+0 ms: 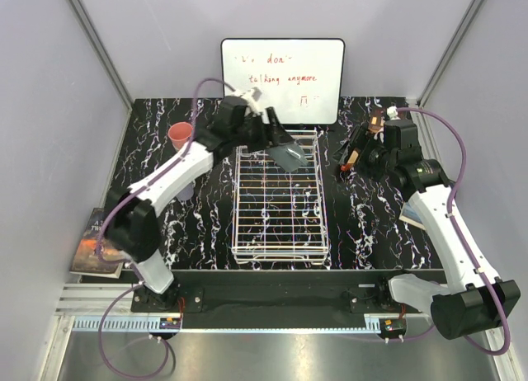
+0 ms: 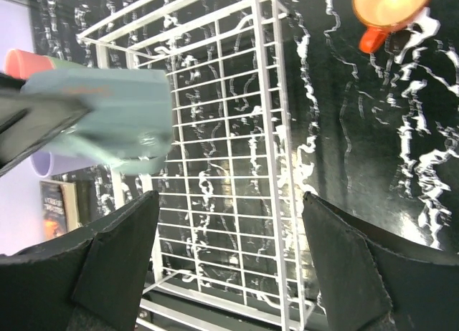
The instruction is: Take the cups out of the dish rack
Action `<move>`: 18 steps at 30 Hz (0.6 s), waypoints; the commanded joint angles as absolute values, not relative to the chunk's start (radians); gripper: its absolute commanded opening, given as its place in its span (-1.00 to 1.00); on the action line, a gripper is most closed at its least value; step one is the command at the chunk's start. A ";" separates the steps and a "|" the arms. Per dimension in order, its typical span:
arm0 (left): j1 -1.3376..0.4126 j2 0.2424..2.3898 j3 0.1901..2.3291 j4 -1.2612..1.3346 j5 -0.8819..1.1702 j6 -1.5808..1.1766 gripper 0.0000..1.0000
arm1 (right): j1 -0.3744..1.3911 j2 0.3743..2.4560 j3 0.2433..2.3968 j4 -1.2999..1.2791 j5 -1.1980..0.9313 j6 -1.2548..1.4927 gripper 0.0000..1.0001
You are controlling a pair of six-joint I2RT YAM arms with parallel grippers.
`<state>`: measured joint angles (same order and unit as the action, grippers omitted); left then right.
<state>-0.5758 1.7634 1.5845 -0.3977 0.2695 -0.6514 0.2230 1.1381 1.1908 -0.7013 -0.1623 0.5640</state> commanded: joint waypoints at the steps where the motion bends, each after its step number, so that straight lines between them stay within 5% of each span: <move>1: -0.476 1.592 1.297 0.194 0.553 -0.938 -1.00 | 0.232 1.131 1.178 -0.595 -0.219 0.601 0.75; 12: -0.442 1.549 1.028 0.941 0.692 -1.293 -1.00 | 0.232 1.132 1.046 -0.151 -0.592 0.829 0.45; 18: -0.442 1.577 1.011 1.088 0.712 -1.413 -1.00 | 0.232 1.140 1.006 -0.011 -0.653 0.936 0.41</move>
